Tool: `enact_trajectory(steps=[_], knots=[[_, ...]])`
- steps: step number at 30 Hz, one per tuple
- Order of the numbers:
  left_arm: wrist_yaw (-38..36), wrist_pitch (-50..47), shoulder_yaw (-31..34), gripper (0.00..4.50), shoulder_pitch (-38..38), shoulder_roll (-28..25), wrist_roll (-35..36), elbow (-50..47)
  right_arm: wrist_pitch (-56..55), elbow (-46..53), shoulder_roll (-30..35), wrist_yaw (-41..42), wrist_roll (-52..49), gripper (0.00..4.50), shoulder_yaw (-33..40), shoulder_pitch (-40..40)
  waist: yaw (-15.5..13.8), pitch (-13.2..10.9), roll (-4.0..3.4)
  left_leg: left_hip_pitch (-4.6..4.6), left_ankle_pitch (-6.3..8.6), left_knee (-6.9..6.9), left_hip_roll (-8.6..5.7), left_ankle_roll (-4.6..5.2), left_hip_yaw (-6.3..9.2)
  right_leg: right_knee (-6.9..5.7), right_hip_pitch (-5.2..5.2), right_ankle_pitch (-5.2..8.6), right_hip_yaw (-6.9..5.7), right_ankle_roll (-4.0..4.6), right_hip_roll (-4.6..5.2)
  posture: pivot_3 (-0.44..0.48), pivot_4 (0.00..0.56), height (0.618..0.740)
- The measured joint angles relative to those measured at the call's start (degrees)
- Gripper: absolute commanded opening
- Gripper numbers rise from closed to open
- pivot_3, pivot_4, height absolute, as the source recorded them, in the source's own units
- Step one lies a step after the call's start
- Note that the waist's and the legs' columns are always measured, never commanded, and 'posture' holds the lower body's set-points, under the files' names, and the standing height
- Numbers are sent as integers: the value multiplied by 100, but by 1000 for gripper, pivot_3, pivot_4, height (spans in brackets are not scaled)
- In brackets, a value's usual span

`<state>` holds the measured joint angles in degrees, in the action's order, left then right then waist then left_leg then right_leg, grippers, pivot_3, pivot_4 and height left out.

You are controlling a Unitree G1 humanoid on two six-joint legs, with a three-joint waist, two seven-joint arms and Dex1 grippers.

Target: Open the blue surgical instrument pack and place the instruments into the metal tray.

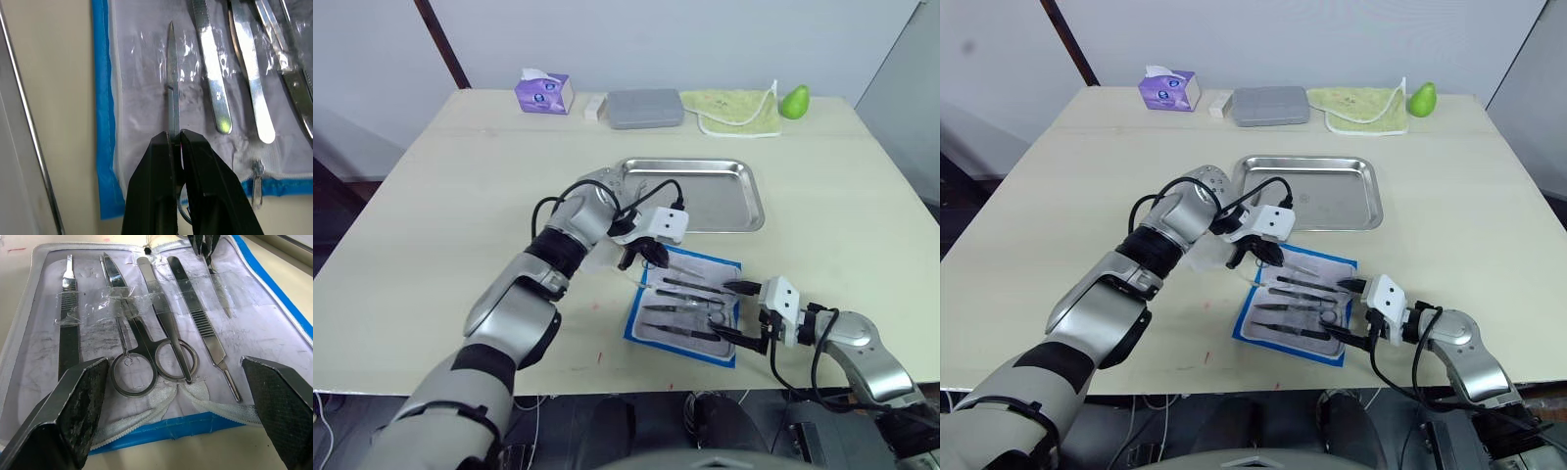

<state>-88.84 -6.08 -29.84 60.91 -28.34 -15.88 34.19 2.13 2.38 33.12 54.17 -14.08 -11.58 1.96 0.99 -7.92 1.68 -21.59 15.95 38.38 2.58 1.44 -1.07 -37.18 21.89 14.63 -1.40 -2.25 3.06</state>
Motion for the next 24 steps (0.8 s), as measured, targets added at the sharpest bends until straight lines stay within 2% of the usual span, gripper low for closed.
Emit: enact_trajectory(steps=[4, 8, 10, 11, 15, 17, 19, 21, 22, 24], knots=[[0, -8, 140, 36, -4, -364, 52, -62, 0, -8, 2, 19, 0, 4500, 4, 1, -6, 1, 4, -1, 0, 0, 0, 0, 1, 0, 0, 0, -1, 0, 1, 0, 150, 736], [-60, -364, 520, 36, -120, -811, 485, -670, -1, -22, -7, 39, 0, 4500, 4, 12, -4, 1, 4, 1, 0, 0, 5, 0, 3, 0, 0, 0, 2, 1, 0, 0, 150, 736], [-71, -440, 572, 36, -146, -856, 544, -750, -1, -25, -7, 42, 0, 4500, 4, 13, -4, 1, 4, 2, 0, 0, 5, 0, 5, 0, 0, 1, 4, 1, 0, 0, 150, 736], [-81, -983, 859, 36, -312, -974, 900, -1163, -3, -57, -8, 67, 0, 4500, 5, 35, -8, 3, 6, 5, 0, 0, 6, 0, 4, 0, -1, 1, 6, 1, 0, 0, 150, 736], [52, -2304, 1334, 36, -583, -941, 1515, -1913, -4, -112, -8, 140, 1, 4500, 2, 95, -11, 4, 9, 6, 0, 0, 6, 0, 7, -1, -1, 1, 6, 0, 0, 0, 150, 736], [456, -3386, 1708, 36, -746, -753, 1851, -2415, -4, -138, -5, 174, 5, 4500, 2, 122, -18, 4, 10, 7, 0, 0, 7, 0, 16, -4, -1, 1, 8, -1, 1, 0, 150, 736], [1182, -4562, 2093, 36, -887, -408, 2114, -2956, -5, -160, -5, 201, 6, 4500, 2, 138, -18, 6, 13, 8, 0, 0, 6, 0, 18, -4, -2, 1, 11, -2, 0, 0, 150, 736], [1608, -5003, 2189, 36, -944, -241, 2177, -3188, -6, -166, -4, 215, 6, 4500, 1, 145, -17, 6, 13, 9, 0, 0, 5, -1, 16, -6, -2, 0, 17, -2, 0, 0, 150, 736], [2313, -5283, 2303, 36, -1026, 14, 2066, -3443, -8, -172, -4, 232, 6, 4500, 1, 147, -20, 6, 13, 12, 0, 0, 4, -1, 17, -6, -3, 0, 20, -2, 0, 0, 150, 736], [3087, -5459, 2315, 36, -1121, 281, 1875, -3649, -8, -185, -3, 262, 8, 4500, 1, 160, -20, 7, 14, 15, 0, -1, 1, -1, 15, -7, -5, 0, 33, -2, -3, 0, 150, 736]])
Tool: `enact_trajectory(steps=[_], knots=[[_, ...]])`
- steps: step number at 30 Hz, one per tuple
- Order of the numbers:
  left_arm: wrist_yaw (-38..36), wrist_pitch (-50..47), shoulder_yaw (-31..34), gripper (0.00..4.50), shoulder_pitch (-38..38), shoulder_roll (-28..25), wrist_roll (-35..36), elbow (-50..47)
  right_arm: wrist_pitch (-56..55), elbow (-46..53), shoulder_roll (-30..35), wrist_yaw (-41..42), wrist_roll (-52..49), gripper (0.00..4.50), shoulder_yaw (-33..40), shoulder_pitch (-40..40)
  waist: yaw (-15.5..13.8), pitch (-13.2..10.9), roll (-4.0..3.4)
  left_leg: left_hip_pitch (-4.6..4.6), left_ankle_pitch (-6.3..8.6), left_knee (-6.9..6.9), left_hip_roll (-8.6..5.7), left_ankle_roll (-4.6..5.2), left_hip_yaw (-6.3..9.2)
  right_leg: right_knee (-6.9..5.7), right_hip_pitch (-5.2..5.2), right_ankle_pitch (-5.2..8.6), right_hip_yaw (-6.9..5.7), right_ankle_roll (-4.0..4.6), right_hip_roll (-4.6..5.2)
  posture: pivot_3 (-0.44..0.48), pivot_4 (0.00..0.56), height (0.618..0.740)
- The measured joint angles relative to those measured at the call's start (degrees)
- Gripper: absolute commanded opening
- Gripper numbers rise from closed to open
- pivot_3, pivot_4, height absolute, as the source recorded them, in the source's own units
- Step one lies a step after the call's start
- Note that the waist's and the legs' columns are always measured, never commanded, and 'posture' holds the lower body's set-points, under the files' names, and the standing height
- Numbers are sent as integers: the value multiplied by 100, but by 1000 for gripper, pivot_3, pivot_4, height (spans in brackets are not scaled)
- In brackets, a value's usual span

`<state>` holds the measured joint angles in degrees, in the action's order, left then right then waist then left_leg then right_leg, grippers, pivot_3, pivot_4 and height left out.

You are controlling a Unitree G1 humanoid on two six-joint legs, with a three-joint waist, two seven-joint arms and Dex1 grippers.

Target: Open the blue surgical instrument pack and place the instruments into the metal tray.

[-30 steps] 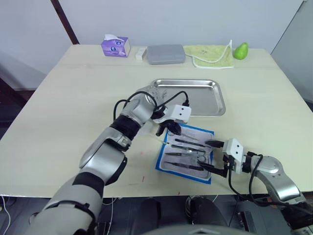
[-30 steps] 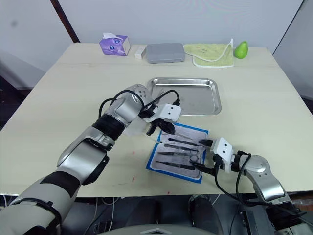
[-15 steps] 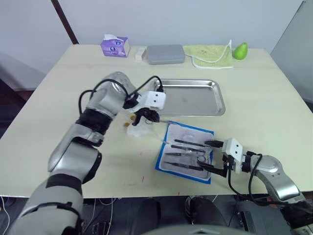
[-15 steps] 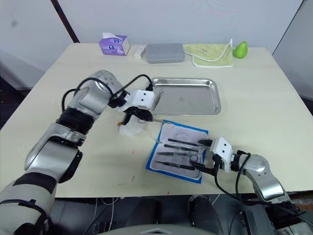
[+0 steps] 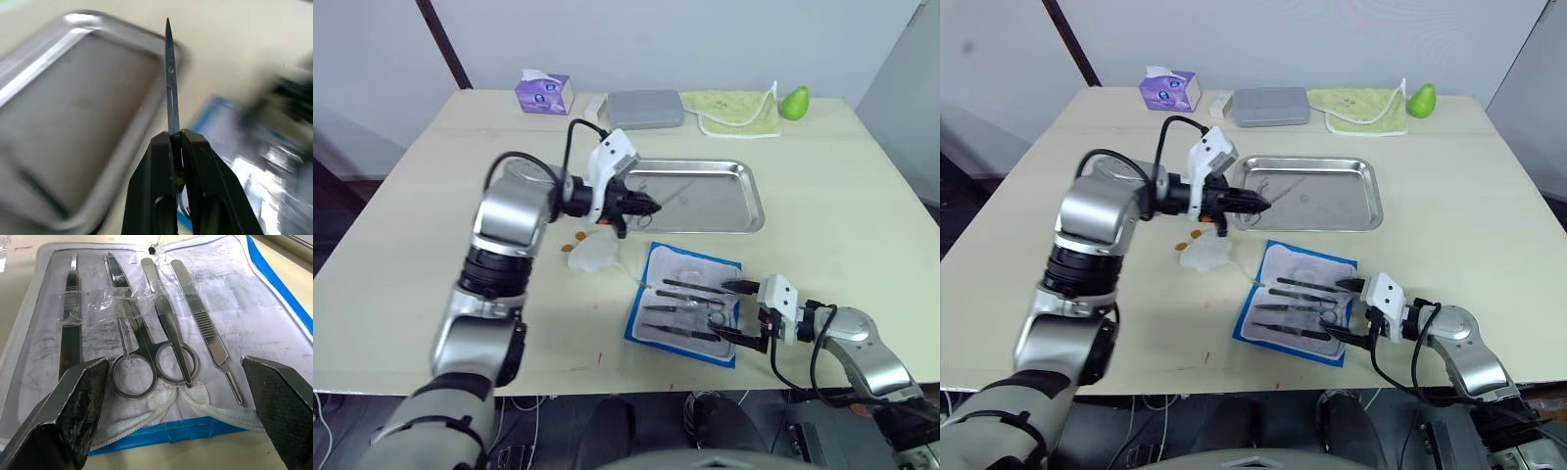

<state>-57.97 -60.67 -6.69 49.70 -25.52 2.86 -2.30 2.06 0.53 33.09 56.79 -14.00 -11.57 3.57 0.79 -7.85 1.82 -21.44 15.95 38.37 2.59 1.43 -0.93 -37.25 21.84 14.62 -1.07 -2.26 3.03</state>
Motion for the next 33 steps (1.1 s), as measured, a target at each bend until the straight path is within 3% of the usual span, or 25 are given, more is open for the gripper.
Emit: enact_trajectory(steps=[5, 11, 16, 20, 33], knots=[[1988, -829, 512, 36, -14, 1245, -261, -155, -1, -35, 31, 49, 1, 4500, 1, 36, -15, 3, 7, 3, 0, 0, -12, 0, 0, -6, -2, 0, 27, -1, -3, 0, 150, 736], [4296, -1177, 1046, 36, 571, 2399, -707, 881, 0, -61, 43, 114, 5, 4500, -6, 67, -18, 3, 7, 14, 0, -4, -18, -1, -2, -4, -11, 0, 30, -1, 0, 0, 150, 736], [4969, -755, 1181, 36, 645, 2642, -771, 1513, 1, -73, 47, 123, 6, 4500, -13, 80, -18, 3, 6, 25, 0, -9, -19, -2, -5, -5, -17, 0, 34, -1, 2, 0, 150, 736], [5695, -122, 1380, 36, 760, 2825, -782, 2547, 1, -76, 55, 137, 6, 4500, -17, 92, -15, 1, 8, 25, 1, -9, -19, -2, -7, -5, -16, 0, 34, -1, 3, 0, 150, 736], [6346, 747, 1523, 36, 1081, 3101, -478, 3863, 5, -74, 63, 143, 6, 4500, -19, 96, -17, 1, 9, 26, 1, -12, -22, -5, -9, -4, -17, 0, 33, -2, 6, 0, 150, 736]])
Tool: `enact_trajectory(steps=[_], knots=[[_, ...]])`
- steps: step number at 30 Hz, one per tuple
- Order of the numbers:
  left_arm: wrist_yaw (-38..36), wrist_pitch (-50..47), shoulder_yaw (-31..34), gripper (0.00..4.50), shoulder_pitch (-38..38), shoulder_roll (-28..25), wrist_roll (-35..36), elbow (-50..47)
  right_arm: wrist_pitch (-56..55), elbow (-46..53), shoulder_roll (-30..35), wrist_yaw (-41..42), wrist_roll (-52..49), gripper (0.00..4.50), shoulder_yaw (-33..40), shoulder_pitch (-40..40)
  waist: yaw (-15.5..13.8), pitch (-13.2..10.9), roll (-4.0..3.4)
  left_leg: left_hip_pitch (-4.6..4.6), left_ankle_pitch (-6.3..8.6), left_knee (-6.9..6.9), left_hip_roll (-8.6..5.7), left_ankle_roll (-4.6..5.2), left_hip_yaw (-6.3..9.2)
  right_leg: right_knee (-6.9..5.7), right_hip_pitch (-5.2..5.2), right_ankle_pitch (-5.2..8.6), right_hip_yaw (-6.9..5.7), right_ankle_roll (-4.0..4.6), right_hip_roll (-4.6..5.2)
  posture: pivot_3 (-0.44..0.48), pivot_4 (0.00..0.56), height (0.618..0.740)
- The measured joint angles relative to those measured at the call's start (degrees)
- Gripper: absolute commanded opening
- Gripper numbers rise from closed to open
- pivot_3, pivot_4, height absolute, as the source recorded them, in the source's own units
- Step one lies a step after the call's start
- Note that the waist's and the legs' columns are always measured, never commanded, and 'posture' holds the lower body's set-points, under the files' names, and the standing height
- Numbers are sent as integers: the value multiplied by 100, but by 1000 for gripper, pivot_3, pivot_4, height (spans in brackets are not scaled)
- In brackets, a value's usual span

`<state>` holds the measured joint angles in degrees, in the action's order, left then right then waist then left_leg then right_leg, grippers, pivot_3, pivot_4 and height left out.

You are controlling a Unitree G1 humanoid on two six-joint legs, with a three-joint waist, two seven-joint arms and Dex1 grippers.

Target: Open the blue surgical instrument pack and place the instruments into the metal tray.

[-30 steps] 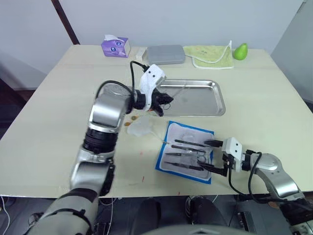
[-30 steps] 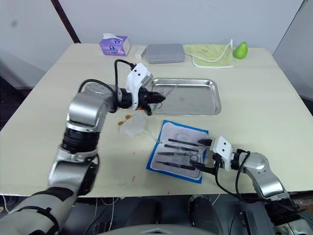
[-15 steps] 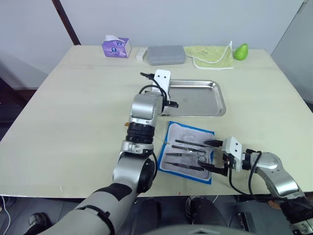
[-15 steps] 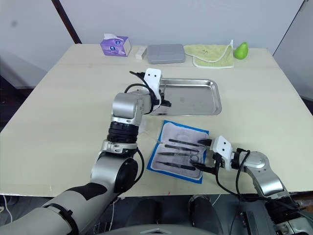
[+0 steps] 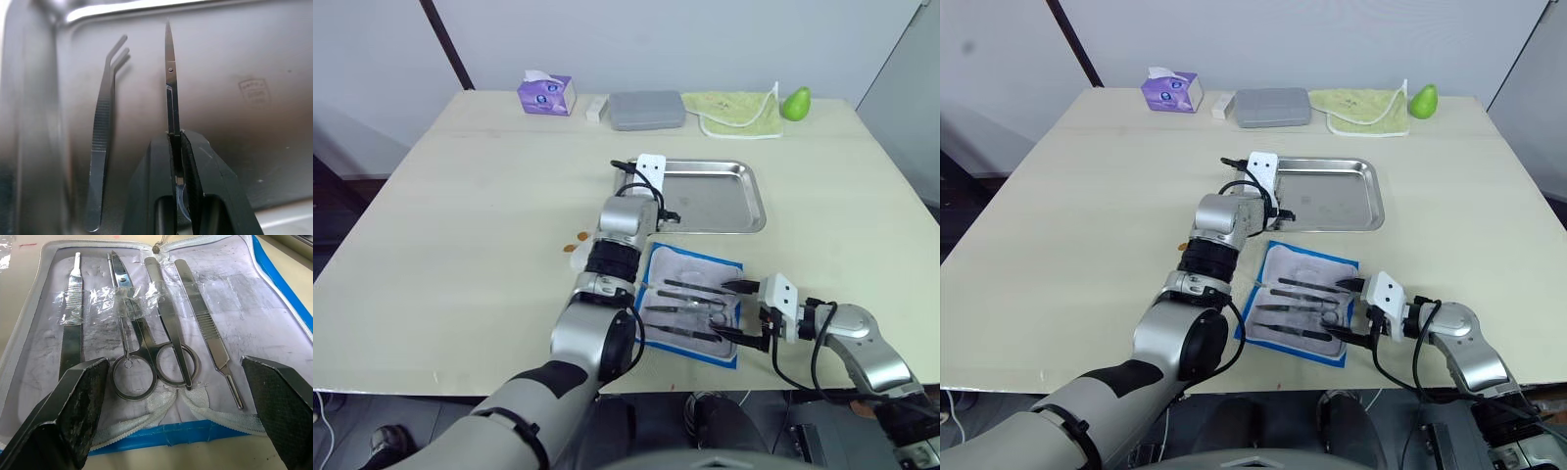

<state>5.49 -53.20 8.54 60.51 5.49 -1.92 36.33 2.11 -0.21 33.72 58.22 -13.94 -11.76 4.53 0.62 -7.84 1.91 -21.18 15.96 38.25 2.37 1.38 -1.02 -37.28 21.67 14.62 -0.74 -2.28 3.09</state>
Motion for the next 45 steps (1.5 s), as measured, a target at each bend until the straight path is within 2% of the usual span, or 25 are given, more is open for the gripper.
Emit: enact_trajectory(steps=[17, 20, 22, 23, 30, 32, 35, 37, 38, 40, 45], knots=[[336, 319, 12, 36, 57, -71, 215, 378, 20, 15, 0, -20, 0, 4500, 0, -2, 1, 0, 0, 0, 1, -1, 0, -5, -1, 1, 0, 0, -1, -1, 0, 0, 150, 736], [364, 318, 14, 1103, 58, -83, 222, 378, 20, 16, 0, -19, 0, 4500, 0, -2, 1, 0, 0, 1, 2, -1, 0, -7, 0, 1, 0, 0, -1, -1, 0, 0, 150, 736], [389, 317, 35, 2089, 58, -84, 228, 378, 20, 15, 0, -19, 0, 4500, 0, -1, 1, -1, 0, 1, 2, -1, 0, -7, 0, 1, 0, 0, -1, -1, 0, 0, 150, 736], [417, 313, 51, 2432, 58, -81, 253, 374, 20, 15, 0, -19, 0, 4500, 0, -1, 1, -1, 0, 1, 2, -1, 0, -7, 0, 1, 0, 0, -1, -1, 0, 0, 150, 736], [53, 62, 21, 2432, -15, 9, 621, -387, 20, 19, 0, -23, 0, 4500, -5, -1, 6, -2, 0, 2, 1, -3, 0, -14, -1, 2, 0, 0, 0, -1, 0, 0, 150, 736], [-374, -16, -104, 2432, -233, -33, 820, -1003, 20, 25, 0, -22, 0, 4500, -7, -1, 11, -4, -2, 4, -10, -6, 0, -39, -3, 2, 0, 0, 3, -1, 0, 0, 150, 736], [-1262, 76, -727, 2432, -730, -423, 986, -2039, 20, 33, 0, -22, -1, 4500, -12, -8, 14, -3, -6, 11, -13, -12, 1, -68, -7, 2, -1, 0, 9, -1, -1, 0, 150, 736], [-2008, 86, -850, 2432, -1081, -661, 1365, -2678, 19, 33, 0, -20, -3, 4500, -5, -15, 11, -3, -7, 13, -14, -14, 1, -74, -7, 2, -2, 1, 9, -1, 0, 0, 150, 736], [-2133, 87, -854, 2432, -1126, -693, 1446, -2762, 19, 33, 1, -19, -3, 4500, -3, -16, 7, -3, -7, 13, -14, -13, 2, -75, -7, 2, -2, 1, 9, -1, 0, 0, 150, 736], [-3304, 438, -984, 2432, -1554, -1197, 1975, -3458, 14, 35, -16, -23, -8, 4500, -8, -18, 22, -6, -13, 14, -12, -15, 4, -74, -11, 3, -1, 1, 13, 1, 0, 0, 150, 736], [-5139, 1849, -1140, 2432, -2317, -2438, 2227, -4029, -8, 19, -27, -21, -8, 4500, 34, -53, -1, -4, -20, 22, 1, -16, 5, -52, -12, 6, -6, 10, 15, 18, 0, 0, 150, 736]])
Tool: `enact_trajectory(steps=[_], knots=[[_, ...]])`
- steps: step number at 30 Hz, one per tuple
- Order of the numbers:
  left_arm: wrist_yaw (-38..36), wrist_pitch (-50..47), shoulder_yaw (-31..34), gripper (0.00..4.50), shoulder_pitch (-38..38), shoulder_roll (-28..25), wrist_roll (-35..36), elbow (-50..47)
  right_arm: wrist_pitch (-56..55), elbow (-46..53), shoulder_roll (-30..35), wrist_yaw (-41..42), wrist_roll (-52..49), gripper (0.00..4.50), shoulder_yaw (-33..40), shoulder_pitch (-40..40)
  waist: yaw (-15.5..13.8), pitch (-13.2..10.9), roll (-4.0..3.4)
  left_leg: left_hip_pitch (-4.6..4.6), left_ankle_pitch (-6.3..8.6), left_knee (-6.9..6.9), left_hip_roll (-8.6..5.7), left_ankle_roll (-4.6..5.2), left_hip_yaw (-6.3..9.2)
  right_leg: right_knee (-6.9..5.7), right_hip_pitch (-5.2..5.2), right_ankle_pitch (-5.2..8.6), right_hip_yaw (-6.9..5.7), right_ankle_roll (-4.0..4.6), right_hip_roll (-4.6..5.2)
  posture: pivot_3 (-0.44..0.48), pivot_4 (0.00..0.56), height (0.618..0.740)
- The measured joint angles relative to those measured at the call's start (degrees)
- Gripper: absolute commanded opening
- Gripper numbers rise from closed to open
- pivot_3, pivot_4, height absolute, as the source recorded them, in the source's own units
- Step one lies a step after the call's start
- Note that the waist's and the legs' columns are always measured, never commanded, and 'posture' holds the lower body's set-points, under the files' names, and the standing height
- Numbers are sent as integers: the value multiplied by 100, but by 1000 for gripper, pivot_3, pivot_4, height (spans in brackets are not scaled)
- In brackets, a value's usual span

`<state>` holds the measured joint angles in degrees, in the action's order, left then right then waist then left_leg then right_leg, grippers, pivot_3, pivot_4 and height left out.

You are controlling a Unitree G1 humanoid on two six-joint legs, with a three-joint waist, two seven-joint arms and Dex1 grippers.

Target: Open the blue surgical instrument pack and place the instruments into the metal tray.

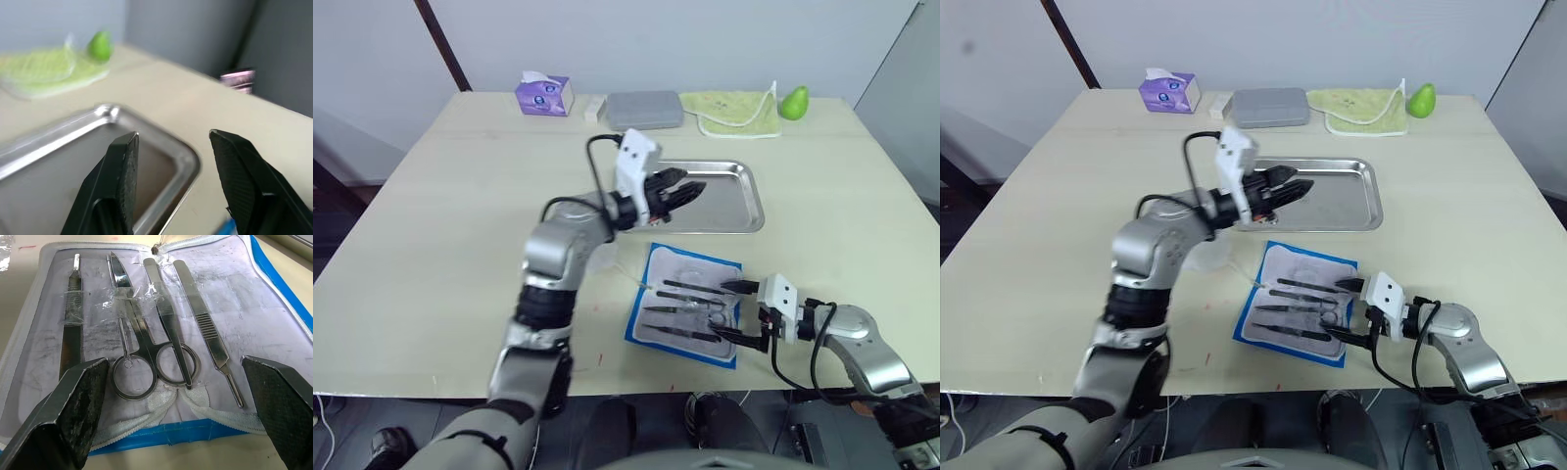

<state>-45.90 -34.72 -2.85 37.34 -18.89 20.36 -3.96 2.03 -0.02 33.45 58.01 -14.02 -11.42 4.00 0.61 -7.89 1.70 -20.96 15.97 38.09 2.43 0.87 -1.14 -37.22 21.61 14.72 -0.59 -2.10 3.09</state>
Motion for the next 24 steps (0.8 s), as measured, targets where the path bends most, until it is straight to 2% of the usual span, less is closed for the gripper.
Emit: enact_trajectory(steps=[3, 6, 9, 12, 13, 15, 18, 24], knots=[[-1074, 318, -21, 2432, -285, -679, 159, 111, -102, -88, -52, 10, -1, 4500, 57, -26, -14, 2, 12, -5, 2, 1, 1, 4, 3, 10, -1, 3, -4, 4, 0, 0, 150, 736], [-1599, 563, -4, 2432, -394, -881, 325, 142, -195, -166, -145, 17, 5, 4500, 47, -13, 4, 6, 19, -3, 2, -2, 5, 5, 0, 12, 0, 3, -2, 5, -3, 0, 150, 736], [-2359, 903, 28, 2432, -739, -1366, 480, 289, -414, -306, -259, 41, 0, 4500, 48, -17, 43, 5, 15, 12, 3, -19, 16, 6, -12, 13, 0, 4, 10, 7, -15, 0, 150, 736], [-3124, 998, 200, 3342, -1020, -1916, 714, 592, -603, -462, -300, 80, -23, 4500, 59, -16, 17, 7, 25, 13, 2, -23, 27, 6, -7, 13, 2, 9, 2, 17, -21, 0, 150, 736], [-3606, 1084, 295, 3913, -1091, -2325, 809, 765, -709, -553, -324, 104, -43, 4500, 62, -20, 17, 7, 25, 13, 3, -24, 28, 6, -8, 14, 3, 10, 1, 18, -21, 0, 150, 736], [-3785, 1134, 386, 4445, -1092, -2467, 844, 832, -736, -590, -320, 132, -45, 4500, 79, -26, 6, 6, 24, 13, 3, -25, 28, 6, -9, 15, 3, 11, 2, 18, -19, 0, 150, 736], [-4176, 1250, 480, 4445, -1091, -2886, 864, 1155, -861, -707, -325, 172, -73, 4500, 81, -27, -9, 17, 41, 13, 3, -26, 33, 6, -6, 23, 4, 11, -2, 19, -14, 0, 150, 736], [-4325, 1362, 478, 4445, -1003, -3204, 851, 1479, -980, -800, -323, 226, -114, 4500, 95, -27, -25, 20, 47, 10, 3, -27, 44, 7, -8, 25, 5, 11, -3, 19, -8, 0, 150, 736]])
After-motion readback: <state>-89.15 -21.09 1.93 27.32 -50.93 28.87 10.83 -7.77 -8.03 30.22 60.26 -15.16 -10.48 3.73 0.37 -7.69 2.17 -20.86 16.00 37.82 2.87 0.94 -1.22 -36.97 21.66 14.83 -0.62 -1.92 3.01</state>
